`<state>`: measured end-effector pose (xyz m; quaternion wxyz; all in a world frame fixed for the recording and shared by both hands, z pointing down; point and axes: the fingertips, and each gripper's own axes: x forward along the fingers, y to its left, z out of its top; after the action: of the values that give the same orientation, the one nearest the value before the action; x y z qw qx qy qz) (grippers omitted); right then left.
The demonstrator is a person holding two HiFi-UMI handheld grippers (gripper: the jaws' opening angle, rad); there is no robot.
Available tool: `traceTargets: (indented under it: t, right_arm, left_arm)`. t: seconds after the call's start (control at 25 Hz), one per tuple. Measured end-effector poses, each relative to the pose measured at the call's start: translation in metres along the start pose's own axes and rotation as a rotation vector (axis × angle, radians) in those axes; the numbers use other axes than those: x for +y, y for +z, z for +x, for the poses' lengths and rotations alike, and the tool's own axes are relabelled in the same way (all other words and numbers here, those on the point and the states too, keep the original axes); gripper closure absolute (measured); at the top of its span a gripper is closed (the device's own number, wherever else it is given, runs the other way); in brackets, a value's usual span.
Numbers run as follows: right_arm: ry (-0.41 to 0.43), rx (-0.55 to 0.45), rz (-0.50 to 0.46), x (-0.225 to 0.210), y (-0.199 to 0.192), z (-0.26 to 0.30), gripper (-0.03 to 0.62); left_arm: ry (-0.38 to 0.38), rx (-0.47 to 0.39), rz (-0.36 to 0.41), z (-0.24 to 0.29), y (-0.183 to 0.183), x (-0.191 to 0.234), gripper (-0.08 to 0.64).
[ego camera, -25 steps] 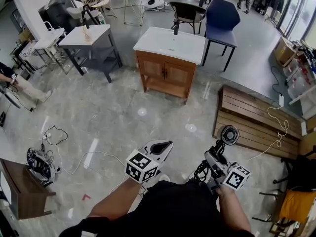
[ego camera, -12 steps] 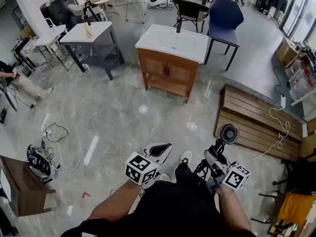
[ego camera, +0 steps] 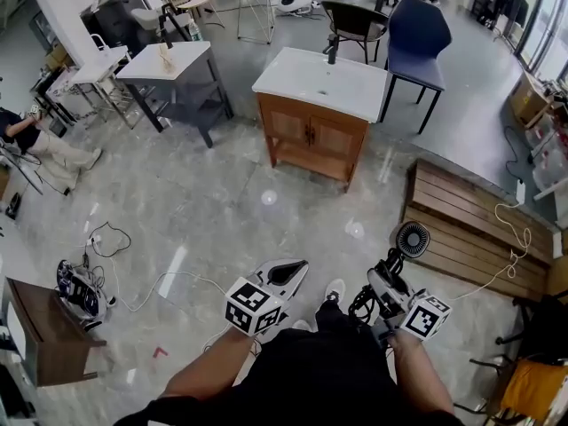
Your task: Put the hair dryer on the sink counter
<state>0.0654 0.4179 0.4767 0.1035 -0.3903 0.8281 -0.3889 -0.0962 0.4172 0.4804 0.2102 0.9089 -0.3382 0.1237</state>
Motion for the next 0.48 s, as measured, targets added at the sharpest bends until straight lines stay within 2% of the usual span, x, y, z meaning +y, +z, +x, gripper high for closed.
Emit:
traceTargets:
  t: [0.48]
  right_arm:
    - [0.049,-0.006,-0.009,-0.04,0.065,0.063,0.368]
  left_arm:
    - [0.024,0.011,0.038,0.058,0.054,0.042,0.56]
